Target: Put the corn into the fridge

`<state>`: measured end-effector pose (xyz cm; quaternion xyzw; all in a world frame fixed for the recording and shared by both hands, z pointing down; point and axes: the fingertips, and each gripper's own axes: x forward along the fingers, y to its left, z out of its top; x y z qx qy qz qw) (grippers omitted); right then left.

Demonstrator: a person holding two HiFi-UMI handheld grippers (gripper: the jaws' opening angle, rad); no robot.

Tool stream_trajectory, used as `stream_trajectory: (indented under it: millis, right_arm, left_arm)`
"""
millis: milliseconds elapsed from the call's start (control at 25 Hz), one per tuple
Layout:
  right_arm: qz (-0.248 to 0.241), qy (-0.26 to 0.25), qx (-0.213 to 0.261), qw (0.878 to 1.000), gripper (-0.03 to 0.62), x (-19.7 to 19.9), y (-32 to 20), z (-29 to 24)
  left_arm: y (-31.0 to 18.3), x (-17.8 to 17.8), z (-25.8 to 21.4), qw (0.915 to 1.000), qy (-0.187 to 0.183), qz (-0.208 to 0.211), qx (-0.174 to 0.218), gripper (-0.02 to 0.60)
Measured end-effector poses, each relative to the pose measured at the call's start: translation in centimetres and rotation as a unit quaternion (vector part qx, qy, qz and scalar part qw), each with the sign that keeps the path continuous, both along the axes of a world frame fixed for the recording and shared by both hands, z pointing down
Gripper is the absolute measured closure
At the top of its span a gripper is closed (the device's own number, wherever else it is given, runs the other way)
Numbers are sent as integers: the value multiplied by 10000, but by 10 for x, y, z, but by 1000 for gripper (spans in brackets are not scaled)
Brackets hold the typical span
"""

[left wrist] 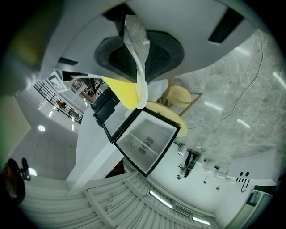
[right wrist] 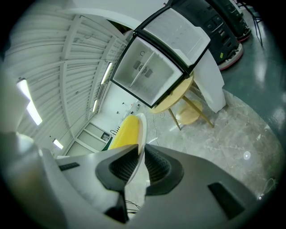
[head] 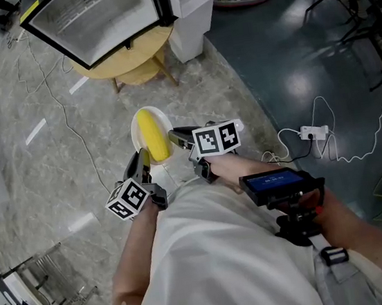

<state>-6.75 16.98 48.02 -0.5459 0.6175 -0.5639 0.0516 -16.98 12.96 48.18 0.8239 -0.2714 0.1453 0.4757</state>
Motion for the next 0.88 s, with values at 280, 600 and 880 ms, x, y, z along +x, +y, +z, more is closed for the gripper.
stream_trajectory:
  millis: [280, 600, 880]
  right_arm:
    - [45, 24, 13, 10000, 545, -2, 4, -2]
    - [73, -4, 5, 10000, 545, 13, -7, 3]
    - [61, 6, 32, 10000, 545, 26, -13, 4]
  left_arm:
    - [2, -1, -1, 10000, 26, 64, 21, 523]
    - [-9, 14, 3, 9999, -4, 112, -3, 523]
    - [-15, 27, 3, 9999, -8, 118, 34, 523]
